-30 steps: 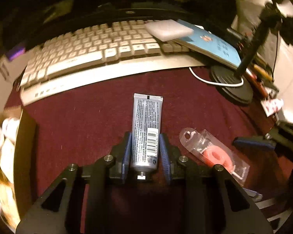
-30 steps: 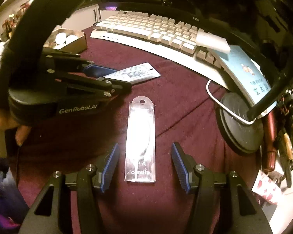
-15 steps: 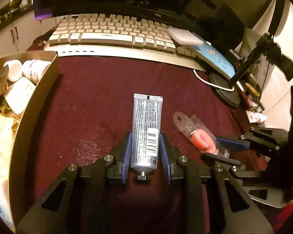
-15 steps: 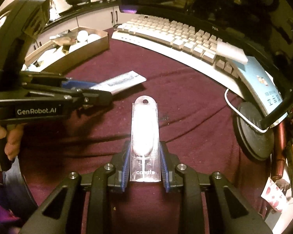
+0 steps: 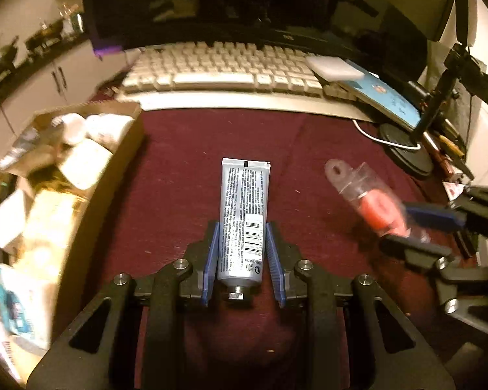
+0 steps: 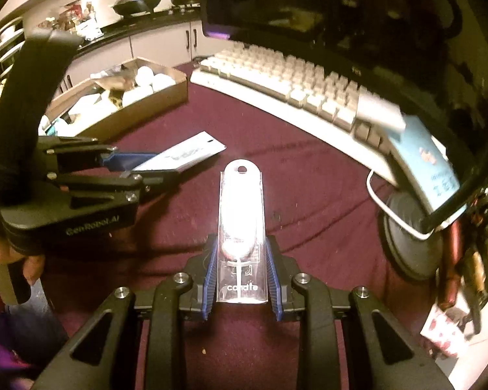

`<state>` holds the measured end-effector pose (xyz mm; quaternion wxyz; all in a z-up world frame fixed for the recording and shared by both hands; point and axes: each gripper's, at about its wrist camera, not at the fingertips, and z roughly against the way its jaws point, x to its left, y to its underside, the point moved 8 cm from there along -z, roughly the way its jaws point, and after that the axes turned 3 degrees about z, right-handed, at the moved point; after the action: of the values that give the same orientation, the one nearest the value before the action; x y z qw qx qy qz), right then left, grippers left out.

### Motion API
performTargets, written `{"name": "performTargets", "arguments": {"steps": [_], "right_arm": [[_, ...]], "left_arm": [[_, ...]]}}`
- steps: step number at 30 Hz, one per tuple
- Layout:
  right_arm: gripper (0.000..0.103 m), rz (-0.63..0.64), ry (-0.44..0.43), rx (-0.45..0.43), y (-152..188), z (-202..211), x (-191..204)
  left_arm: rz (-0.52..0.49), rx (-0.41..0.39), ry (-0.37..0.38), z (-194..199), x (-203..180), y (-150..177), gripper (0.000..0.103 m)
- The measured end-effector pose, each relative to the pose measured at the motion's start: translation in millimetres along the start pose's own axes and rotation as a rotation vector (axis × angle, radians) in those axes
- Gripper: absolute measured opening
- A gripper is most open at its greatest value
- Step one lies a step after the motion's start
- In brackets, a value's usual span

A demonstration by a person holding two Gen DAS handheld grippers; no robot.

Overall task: Organize objects
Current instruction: 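Carry the silver tube and packaged candle over the cardboard tray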

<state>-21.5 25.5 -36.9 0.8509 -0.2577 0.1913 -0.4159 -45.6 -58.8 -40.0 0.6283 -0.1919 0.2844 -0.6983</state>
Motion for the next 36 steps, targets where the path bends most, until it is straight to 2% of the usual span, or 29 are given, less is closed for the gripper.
{"name": "performTargets", "arguments": {"steps": [6, 12, 18, 23, 28, 31, 36], "right_arm": [[0.027, 0.014, 0.006, -0.025, -14, 3, 6], [0.027, 0.028, 0.001, -0.033, -22, 3, 15], [0.027, 0.047, 0.0, -0.062, -35, 12, 26], [0.027, 0.053, -0.021, -0.11, -47, 25, 37], [0.027, 0.071, -0.04, -0.129, -50, 34, 49], [0.027, 0.072, -0.052, -0.128, -50, 34, 53], [0.027, 0.074, -0.104, -0.14, -57, 33, 66]], "left_arm": [[-0.003, -0.048, -0.064, 12, 13, -5, 0.028], [0.004, -0.074, -0.093, 24, 26, -5, 0.028], [0.086, -0.131, -0.042, 61, 45, -16, 0.028], [0.199, -0.207, 0.007, 120, 91, -27, 0.028], [0.335, -0.233, 0.051, 163, 161, -22, 0.028], [0.37, -0.231, -0.013, 175, 192, -17, 0.028], [0.422, -0.158, -0.154, 165, 224, -2, 0.028]]}}
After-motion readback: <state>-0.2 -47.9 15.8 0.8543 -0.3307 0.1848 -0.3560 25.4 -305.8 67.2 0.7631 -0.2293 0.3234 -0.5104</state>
